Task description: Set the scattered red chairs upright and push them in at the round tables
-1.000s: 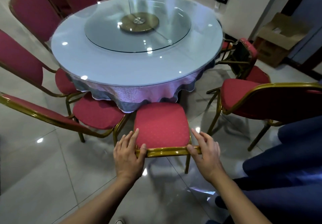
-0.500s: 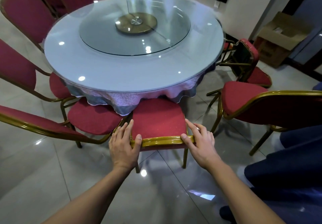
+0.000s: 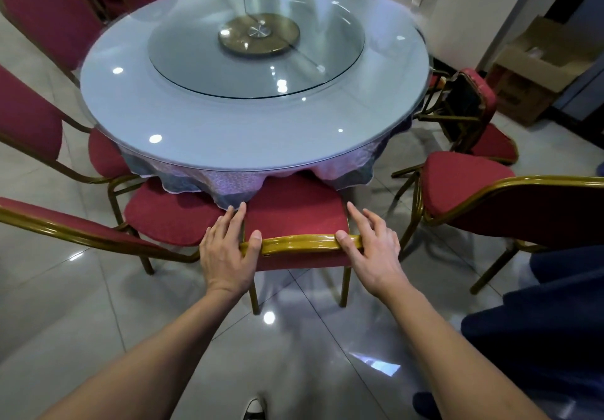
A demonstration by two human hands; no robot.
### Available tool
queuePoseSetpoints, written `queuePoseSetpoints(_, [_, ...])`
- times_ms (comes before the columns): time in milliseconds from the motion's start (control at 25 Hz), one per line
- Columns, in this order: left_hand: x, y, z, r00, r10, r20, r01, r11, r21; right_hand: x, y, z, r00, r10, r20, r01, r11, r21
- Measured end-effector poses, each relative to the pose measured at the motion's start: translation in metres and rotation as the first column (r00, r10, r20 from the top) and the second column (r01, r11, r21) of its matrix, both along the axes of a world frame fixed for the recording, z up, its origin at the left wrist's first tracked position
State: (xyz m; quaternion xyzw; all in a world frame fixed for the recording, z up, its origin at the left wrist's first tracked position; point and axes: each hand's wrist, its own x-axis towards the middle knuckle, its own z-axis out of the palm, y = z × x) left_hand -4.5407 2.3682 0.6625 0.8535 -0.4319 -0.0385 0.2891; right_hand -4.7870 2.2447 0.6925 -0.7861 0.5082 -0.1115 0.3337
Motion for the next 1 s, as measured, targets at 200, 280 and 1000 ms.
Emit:
queuePoseSetpoints(200, [-0.006, -0.001, 0.002, 1.000, 0.008, -0.024, -0.008, 1.000, 0.023, -0.003, -0.002, -0.004, 1.000, -0.001, -0.009, 0.001, 1.000, -0.001])
queuePoseSetpoints(280, [-0.006, 0.003, -0.001, 0.999, 0.002, -0.035, -0.001, 0.999, 0.037, -0.005, 0.001, -0.007, 1.000, -0.002, -0.010, 0.002, 1.000, -0.002])
queuePoseSetpoints(1000, [-0.014, -0.003, 0.035, 0.978, -0.117, -0.170, 0.159, 0.953, 0.258, -0.029, -0.024, 0.031, 0.924, 0.243, -0.294, -0.291, 0.947, -0.133])
